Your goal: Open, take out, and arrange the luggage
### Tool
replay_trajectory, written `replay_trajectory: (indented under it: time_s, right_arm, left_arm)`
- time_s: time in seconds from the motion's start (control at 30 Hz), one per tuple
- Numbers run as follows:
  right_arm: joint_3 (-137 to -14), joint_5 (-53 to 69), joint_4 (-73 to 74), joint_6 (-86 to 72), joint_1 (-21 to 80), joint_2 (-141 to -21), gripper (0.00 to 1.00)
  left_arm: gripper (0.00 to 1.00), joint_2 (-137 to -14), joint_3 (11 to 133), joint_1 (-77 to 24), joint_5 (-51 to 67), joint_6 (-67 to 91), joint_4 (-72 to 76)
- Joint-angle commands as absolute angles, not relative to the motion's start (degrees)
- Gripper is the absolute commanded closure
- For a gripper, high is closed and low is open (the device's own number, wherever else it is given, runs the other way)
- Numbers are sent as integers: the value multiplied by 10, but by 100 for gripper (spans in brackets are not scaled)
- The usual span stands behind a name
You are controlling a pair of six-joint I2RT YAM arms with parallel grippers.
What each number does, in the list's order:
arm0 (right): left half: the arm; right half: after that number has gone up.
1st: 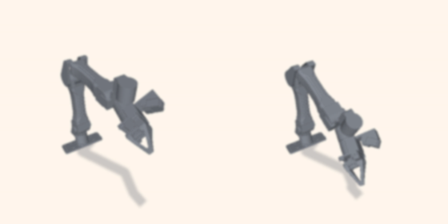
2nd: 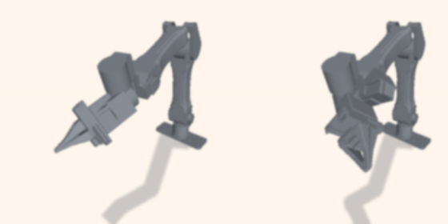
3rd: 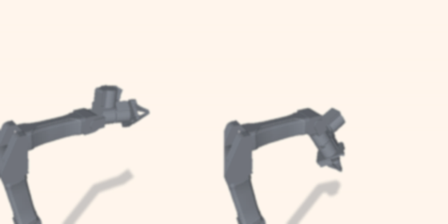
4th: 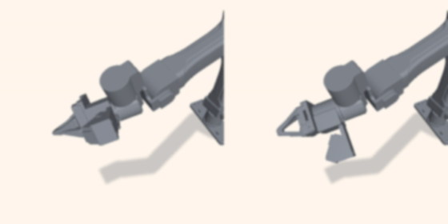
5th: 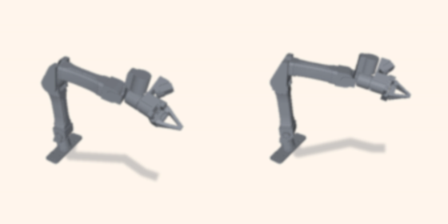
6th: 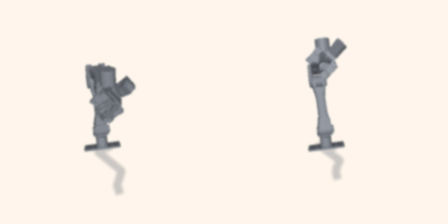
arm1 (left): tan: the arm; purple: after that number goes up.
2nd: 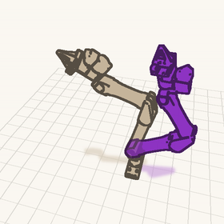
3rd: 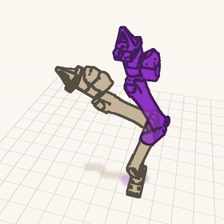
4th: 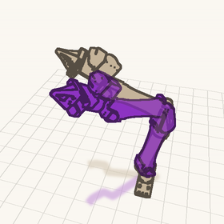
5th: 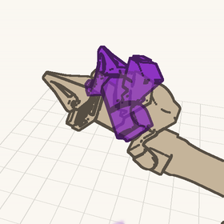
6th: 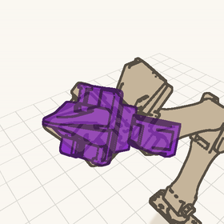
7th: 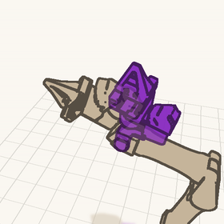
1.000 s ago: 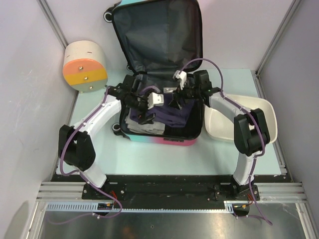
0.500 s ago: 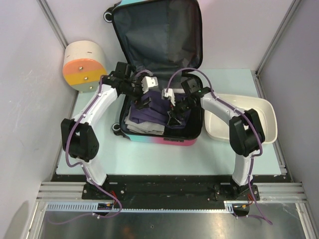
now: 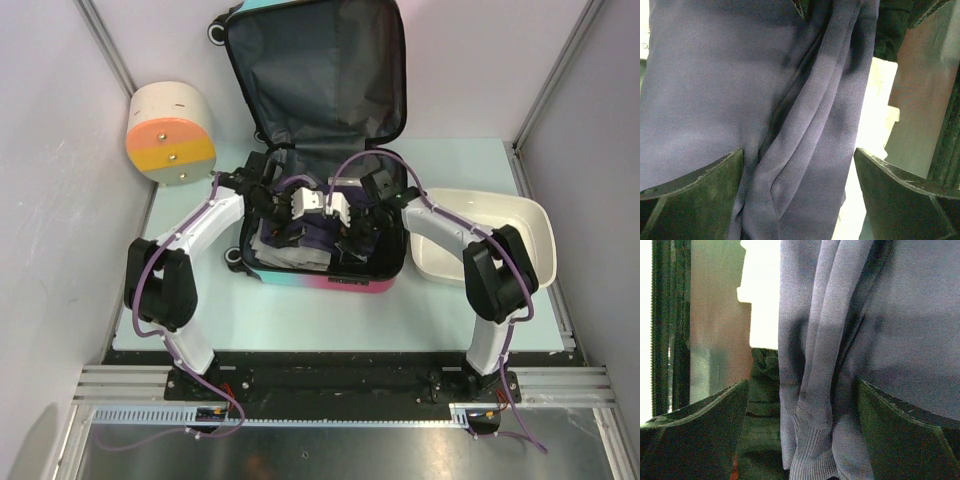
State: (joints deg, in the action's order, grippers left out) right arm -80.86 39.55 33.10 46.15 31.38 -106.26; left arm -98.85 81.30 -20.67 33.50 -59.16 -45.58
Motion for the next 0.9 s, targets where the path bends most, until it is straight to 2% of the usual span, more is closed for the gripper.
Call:
replay_trajectory:
  time_s: [0.0, 0.1, 0.2, 0.3, 0.33, 0.4, 0.47, 0.57, 0.6, 0.67, 0.7, 0.77, 0.8, 0.83, 0.87]
  right_arm:
    - [-774, 326, 324, 495, 330, -1028, 8]
    - [-744, 287, 289, 499, 342, -1014, 8]
    - [-726, 241, 253, 493, 351, -1009, 12]
    - [-722, 207, 231, 490, 350, -1006, 25]
    - [-721, 198, 226, 489, 347, -1005, 32]
    - [-715, 188, 215, 488, 347, -1003, 37]
    - [-711, 181, 200, 483, 346, -998, 47]
    - [-711, 179, 189, 475, 347, -992, 59]
    - [-711, 178, 189, 477, 347, -991, 64]
    - [-711, 175, 187, 476, 345, -990, 70]
    - [-711, 176, 188, 475, 345, -989, 76]
    - [-711, 179, 192, 475, 345, -984, 85]
    - [-711, 181, 192, 474, 344, -982, 92]
    - [-711, 181, 190, 473, 343, -980, 99]
    - [-711, 180, 189, 471, 342, -978, 100]
  left_arm:
    - [5, -962, 805, -207, 330, -608, -468]
    - [10, -961, 802, -207, 329, -609, -467]
    - [11, -962, 798, -207, 316, -619, -467]
    - [8, -958, 795, -207, 303, -629, -467]
    - [8, -959, 793, -207, 301, -632, -467]
    - [8, -958, 789, -207, 297, -637, -466]
    - [10, -958, 785, -207, 295, -652, -465]
    - [23, -964, 794, -207, 286, -652, -466]
    - [32, -966, 796, -207, 283, -654, -465]
    - [42, -968, 798, -207, 277, -658, -465]
    - [50, -969, 799, -207, 273, -658, -466]
    - [60, -969, 803, -207, 273, -657, -465]
    - [67, -968, 804, -207, 279, -656, -467]
    - [71, -965, 806, -207, 281, -655, -466]
    - [74, -964, 809, -207, 285, -652, -466]
